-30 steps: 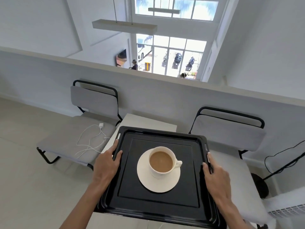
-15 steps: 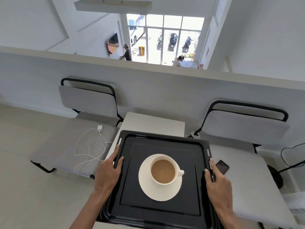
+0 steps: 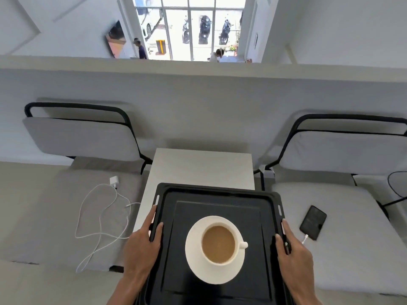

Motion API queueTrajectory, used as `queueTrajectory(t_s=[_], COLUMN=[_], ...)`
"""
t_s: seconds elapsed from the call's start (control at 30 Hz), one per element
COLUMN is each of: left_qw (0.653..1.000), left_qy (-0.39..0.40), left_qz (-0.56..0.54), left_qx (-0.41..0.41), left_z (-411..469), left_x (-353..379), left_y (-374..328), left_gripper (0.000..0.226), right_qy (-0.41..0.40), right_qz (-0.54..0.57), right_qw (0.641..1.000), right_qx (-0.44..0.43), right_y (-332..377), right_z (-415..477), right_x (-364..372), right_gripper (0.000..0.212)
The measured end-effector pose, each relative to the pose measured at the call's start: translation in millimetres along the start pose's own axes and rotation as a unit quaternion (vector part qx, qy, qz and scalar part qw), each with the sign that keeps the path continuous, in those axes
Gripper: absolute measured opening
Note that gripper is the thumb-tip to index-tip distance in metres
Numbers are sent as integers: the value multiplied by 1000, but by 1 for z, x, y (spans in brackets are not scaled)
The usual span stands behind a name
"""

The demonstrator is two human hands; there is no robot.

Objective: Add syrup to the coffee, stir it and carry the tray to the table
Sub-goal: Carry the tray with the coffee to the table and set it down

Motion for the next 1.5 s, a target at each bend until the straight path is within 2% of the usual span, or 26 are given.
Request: queueTrajectory(t_s=[0.33,0.67,0.9,1.5], left_qw=[999,998,998,999], left_qy=[16,28,24,9], left_qz=[-24,-2,21,33], left_qx=[-37,-51,-47,-19], left_z=[79,130,150,189], left_x=[90,159,176,194], left_y=[74,115,128,130], left_gripper=[57,56,56,55], right_qy=[-19,-36,-27,-32], right_qz=[6,-12,-45,-38], right_qw=[1000,999,999,998], right_qx=[19,15,-5,-34], right_y=[-46,-83,-89,-87], right_z=[67,117,136,175], right_x=[98,165,188,210], right_gripper=[55,52,49,49])
Point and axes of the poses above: each hand's wrist, its own z-axis towards the middle knuckle, its own x-axis out of the palm, y = z × x, the point moved 10 cm from there along z, towards the middle knuckle, and after that the axes turned 8 degrees about y, right-handed, at the moved point
